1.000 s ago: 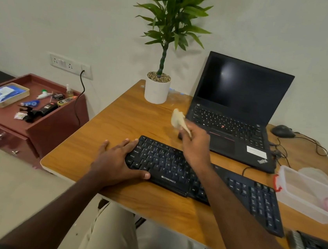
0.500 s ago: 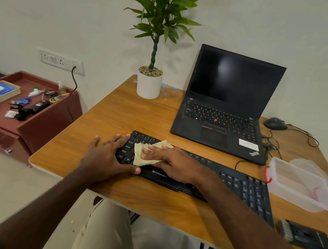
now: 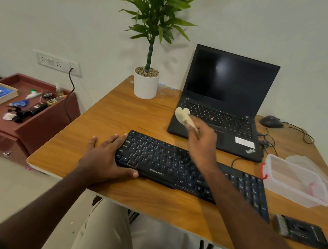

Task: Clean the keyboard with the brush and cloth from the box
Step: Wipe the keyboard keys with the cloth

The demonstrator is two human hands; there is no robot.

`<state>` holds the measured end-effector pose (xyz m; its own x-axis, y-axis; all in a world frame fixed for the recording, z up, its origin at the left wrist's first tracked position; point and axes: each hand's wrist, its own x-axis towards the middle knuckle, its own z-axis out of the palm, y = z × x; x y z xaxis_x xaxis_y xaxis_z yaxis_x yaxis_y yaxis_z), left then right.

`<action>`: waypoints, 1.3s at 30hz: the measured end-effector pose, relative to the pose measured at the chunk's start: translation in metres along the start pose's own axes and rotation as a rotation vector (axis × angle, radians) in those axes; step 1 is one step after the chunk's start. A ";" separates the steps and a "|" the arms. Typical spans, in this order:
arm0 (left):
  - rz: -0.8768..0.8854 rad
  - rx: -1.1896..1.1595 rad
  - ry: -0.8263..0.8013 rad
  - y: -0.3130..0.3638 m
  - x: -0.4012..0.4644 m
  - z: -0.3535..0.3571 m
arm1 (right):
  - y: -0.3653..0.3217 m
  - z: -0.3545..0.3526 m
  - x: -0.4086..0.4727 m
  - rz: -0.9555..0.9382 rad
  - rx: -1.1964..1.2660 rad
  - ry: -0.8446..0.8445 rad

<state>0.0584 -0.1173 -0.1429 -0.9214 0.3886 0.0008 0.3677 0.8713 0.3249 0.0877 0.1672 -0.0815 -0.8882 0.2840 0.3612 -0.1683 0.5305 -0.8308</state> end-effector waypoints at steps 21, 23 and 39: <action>-0.017 -0.013 0.038 0.004 -0.002 0.000 | 0.019 -0.071 -0.020 -0.037 -0.192 -0.944; -0.015 -0.008 0.046 0.005 -0.003 0.000 | 0.021 -0.079 -0.013 0.026 -0.150 -0.898; -0.012 0.009 0.059 0.006 -0.002 0.000 | 0.019 -0.022 -0.070 -0.035 -0.590 -0.522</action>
<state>0.0630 -0.1127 -0.1409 -0.9314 0.3600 0.0530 0.3576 0.8786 0.3165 0.1557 0.1754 -0.1131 -0.9970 -0.0750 0.0161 -0.0751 0.9102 -0.4074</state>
